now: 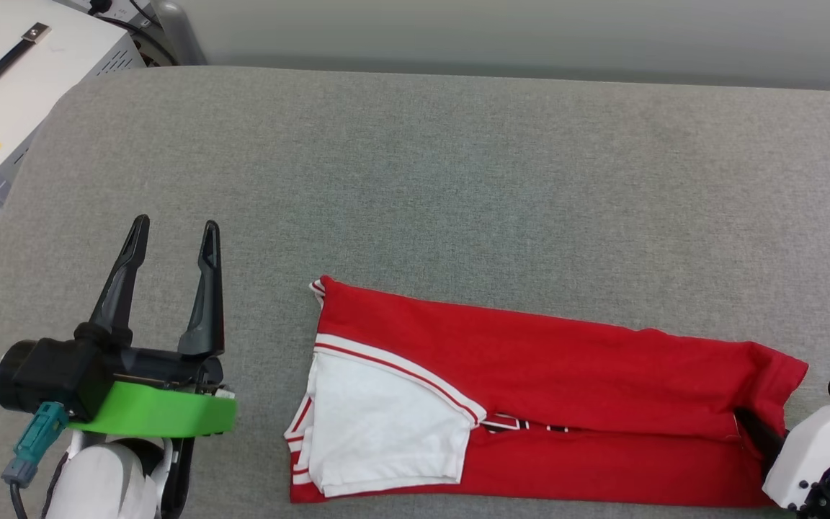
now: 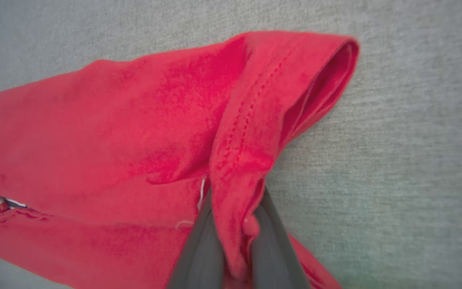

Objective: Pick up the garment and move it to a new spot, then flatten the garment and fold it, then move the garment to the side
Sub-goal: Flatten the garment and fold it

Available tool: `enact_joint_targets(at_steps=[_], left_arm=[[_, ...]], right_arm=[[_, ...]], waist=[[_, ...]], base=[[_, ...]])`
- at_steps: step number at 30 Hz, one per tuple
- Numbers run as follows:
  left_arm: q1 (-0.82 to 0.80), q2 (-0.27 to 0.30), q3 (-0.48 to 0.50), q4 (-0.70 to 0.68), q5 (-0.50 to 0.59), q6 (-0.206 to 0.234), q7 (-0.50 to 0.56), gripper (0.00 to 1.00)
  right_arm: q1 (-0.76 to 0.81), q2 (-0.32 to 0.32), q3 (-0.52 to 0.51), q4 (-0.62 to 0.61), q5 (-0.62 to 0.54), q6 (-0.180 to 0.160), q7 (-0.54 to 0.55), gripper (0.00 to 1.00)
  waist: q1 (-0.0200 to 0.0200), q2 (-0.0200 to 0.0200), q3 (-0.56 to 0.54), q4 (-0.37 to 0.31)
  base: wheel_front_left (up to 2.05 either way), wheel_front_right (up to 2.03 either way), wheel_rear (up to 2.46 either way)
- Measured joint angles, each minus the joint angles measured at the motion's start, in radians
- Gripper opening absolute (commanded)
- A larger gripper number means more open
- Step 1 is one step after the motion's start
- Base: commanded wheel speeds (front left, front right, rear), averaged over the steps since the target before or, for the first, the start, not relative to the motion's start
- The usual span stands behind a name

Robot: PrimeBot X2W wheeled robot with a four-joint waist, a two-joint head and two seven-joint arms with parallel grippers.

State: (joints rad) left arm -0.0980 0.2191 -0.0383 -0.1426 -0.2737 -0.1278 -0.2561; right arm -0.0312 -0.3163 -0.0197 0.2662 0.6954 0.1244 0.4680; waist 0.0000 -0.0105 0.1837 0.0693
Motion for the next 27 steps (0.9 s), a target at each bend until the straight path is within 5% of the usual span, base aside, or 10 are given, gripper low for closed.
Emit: enact_joint_targets(at_steps=[15,27], left_arm=[[0.026,-0.016,0.005,0.004,-0.004,0.000,0.000,1.00],[0.047,-0.031,-0.006,0.022,-0.014,0.000,0.000,1.00]], right_arm=[[0.005,-0.103,-0.194,0.009,-0.163,0.008,-0.034,0.00],[0.050,0.084,-0.162,-0.261,-0.237,0.007,0.135,0.00]], waist=[[0.0000,0.0000,-0.047,-0.027],[0.0000,0.0000,-0.088,-0.033]], base=[[0.00,0.00,0.00],[0.00,0.00,0.00]])
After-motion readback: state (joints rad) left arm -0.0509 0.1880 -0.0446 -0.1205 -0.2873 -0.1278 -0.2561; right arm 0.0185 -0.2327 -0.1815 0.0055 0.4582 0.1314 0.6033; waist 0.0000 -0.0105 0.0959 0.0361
